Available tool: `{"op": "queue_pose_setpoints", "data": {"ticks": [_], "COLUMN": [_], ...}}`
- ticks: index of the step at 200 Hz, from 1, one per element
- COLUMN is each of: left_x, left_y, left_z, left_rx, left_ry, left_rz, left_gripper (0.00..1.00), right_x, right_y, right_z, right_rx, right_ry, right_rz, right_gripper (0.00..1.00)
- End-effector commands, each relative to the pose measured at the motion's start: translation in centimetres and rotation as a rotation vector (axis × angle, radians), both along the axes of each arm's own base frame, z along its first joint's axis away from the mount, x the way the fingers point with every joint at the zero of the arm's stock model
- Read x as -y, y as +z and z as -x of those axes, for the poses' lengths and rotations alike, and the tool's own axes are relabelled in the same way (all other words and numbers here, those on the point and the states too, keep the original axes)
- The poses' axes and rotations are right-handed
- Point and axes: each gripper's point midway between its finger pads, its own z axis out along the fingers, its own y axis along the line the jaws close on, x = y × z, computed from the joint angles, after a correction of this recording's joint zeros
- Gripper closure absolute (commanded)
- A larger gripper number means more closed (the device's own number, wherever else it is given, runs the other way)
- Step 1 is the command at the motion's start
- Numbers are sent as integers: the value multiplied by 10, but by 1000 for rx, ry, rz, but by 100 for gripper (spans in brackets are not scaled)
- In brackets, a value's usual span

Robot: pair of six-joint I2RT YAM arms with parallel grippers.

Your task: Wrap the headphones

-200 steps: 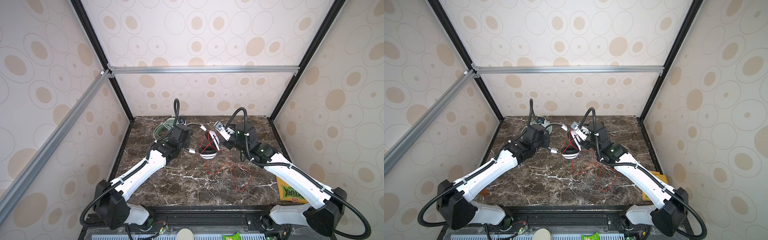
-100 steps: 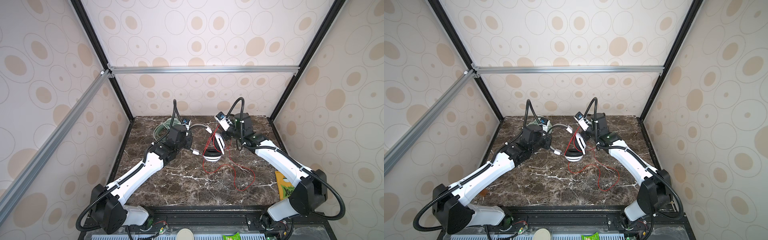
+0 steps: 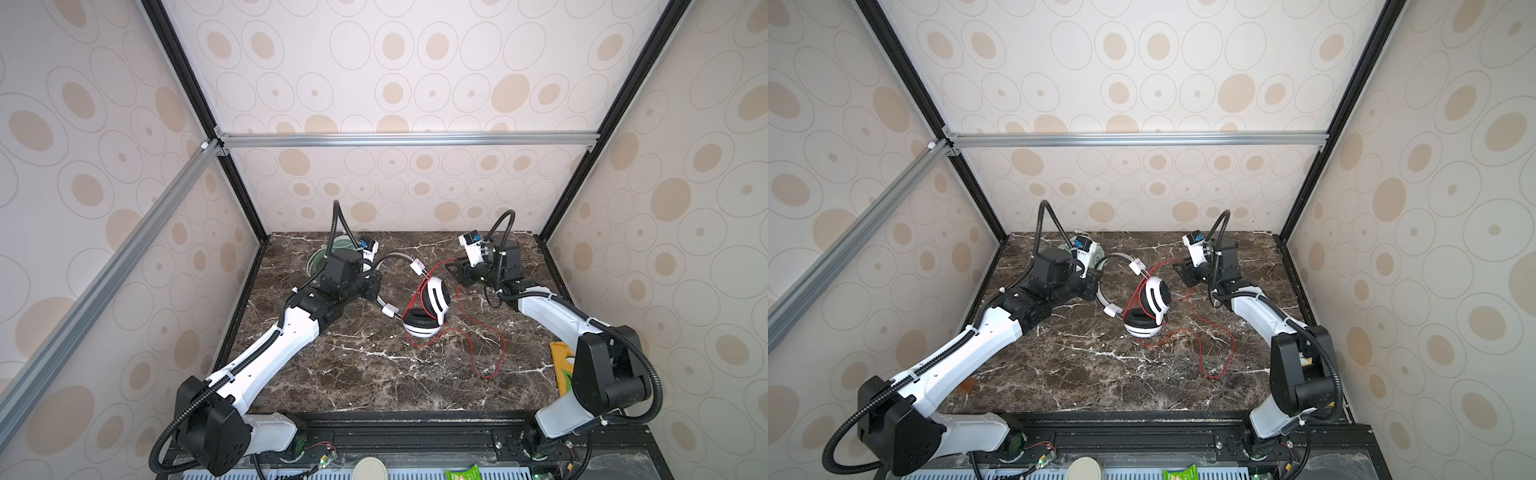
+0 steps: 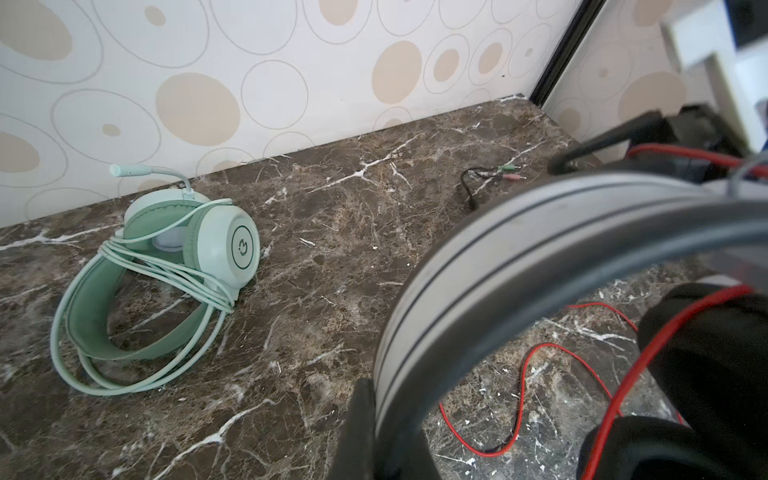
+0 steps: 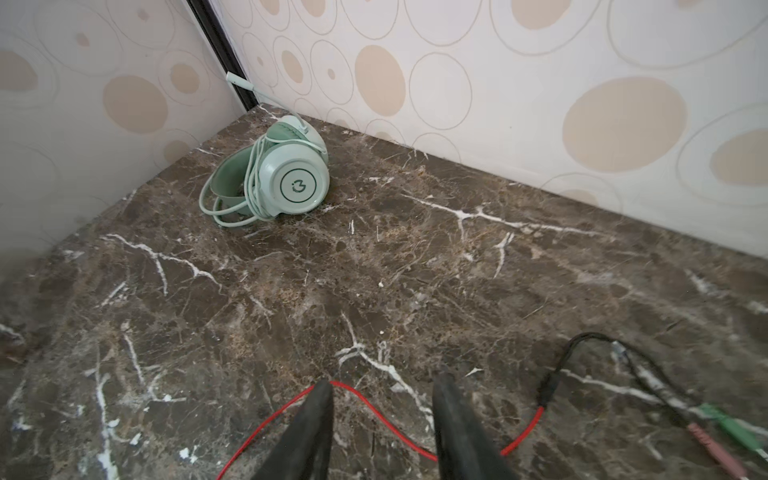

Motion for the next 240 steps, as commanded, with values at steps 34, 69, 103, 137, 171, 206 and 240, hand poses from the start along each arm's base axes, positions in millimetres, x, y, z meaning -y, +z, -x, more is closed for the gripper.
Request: {"op": "queue_pose_setpoints", "data": {"ticks": [34,69,103,137,171,206,240], "left_x": [-13,-34,-50,-58,-63,-67,-71], "left_y": [57,66,71,72,75,77,79], "left_z": [-10,-14,-18,-21,-21,-21,-21], "left_rx": [61,84,100,98,104,94,91], "left_ry": [-61,-9,29,54,66,56,57], "left_rz": [339,368,379,395,401,433,456], "left_gripper": [100,100,100,100,100,100,100], "right_x": [-2,1,3,-18,-40,-48,-45], "right_y": [-7,-19,-27,-47,-61,-72,-85], "right_z": [47,59,60,63,68,74,76], "right_rx": [-24,-32,-34,-97,-122,-172,-215], "right_ry": [47,24,1,104,179,228,215], "right_rz": [-76,-110,-133,-87,-97,-86,-61], "right_gripper": [50,49,48,55,58,62,62]}}
